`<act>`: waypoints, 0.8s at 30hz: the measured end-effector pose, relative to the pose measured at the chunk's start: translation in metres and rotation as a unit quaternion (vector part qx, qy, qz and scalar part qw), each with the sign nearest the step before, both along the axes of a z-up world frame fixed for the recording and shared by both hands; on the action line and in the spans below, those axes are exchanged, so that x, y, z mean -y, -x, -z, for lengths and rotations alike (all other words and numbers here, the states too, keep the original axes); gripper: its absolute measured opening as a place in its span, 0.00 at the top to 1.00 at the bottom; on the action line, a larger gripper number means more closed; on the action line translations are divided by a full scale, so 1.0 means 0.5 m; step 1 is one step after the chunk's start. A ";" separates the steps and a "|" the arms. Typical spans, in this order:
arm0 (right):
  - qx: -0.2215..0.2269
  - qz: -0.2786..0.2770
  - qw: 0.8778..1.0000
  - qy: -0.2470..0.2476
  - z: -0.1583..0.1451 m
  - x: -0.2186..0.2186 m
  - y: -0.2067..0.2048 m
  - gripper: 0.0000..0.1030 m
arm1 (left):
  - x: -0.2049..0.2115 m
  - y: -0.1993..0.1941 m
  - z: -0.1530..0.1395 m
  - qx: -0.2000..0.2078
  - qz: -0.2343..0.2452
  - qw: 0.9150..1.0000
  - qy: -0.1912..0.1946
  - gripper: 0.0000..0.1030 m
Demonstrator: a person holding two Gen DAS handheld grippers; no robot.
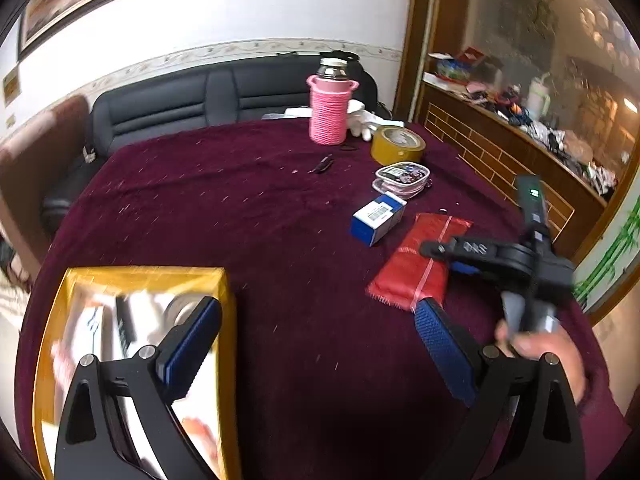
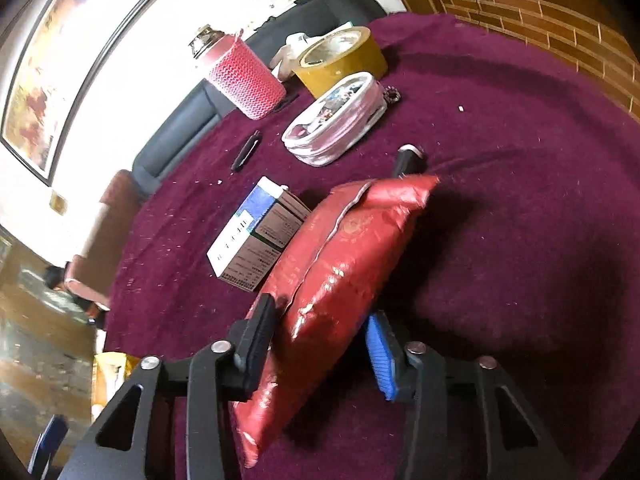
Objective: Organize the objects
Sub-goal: 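Reach the right tool to the red foil bag and grasp it, then grasp the small blue-and-white barcode box with the left tool while the right tool holds the red bag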
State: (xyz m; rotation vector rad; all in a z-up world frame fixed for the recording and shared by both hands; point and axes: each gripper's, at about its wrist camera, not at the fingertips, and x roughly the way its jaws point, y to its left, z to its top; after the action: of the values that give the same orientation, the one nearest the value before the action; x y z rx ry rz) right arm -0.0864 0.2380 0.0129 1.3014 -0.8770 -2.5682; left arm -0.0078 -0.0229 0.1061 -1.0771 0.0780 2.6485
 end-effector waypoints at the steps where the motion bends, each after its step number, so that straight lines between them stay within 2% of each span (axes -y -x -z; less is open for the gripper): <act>1: -0.001 -0.003 1.000 0.000 0.001 -0.007 -0.003 0.61 | -0.013 0.012 0.002 -0.002 0.007 1.000 0.005 0.06; 4: -0.005 -0.003 1.000 -0.009 -0.005 -0.025 -0.027 0.63 | -0.075 0.063 0.017 -0.010 0.036 0.998 0.047 0.06; 9: -0.007 0.006 1.000 0.018 0.003 -0.066 -0.066 0.64 | -0.174 0.161 0.060 -0.024 0.070 0.991 0.115 0.06; 11: -0.006 0.004 0.999 0.031 0.009 -0.074 -0.064 0.63 | -0.205 0.188 0.076 -0.038 0.071 0.986 0.143 0.06; 13: -0.005 0.002 0.999 0.036 0.012 -0.076 -0.059 0.63 | -0.242 0.211 0.097 -0.063 0.068 0.979 0.183 0.06; 15: -0.005 0.000 0.999 0.036 0.012 -0.075 -0.057 0.62 | -0.270 0.227 0.114 -0.081 0.069 0.973 0.207 0.06; 17: -0.005 -0.002 0.999 0.036 0.013 -0.075 -0.054 0.60 | -0.291 0.240 0.134 -0.087 0.071 0.970 0.214 0.06; 21: -0.005 -0.001 1.000 0.024 0.011 -0.071 -0.053 0.60 | -0.314 0.271 0.180 -0.060 0.084 0.971 0.216 0.06; 24: -0.006 -0.004 1.000 0.017 0.009 -0.065 -0.052 0.59 | -0.298 0.300 0.187 -0.020 0.087 0.980 0.176 0.06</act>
State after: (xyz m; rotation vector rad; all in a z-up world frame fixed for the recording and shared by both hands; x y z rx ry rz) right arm -0.0602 0.2707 0.0085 1.2768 -0.9077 -2.5419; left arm -0.1579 0.1263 0.0127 -1.0598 0.6402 2.5539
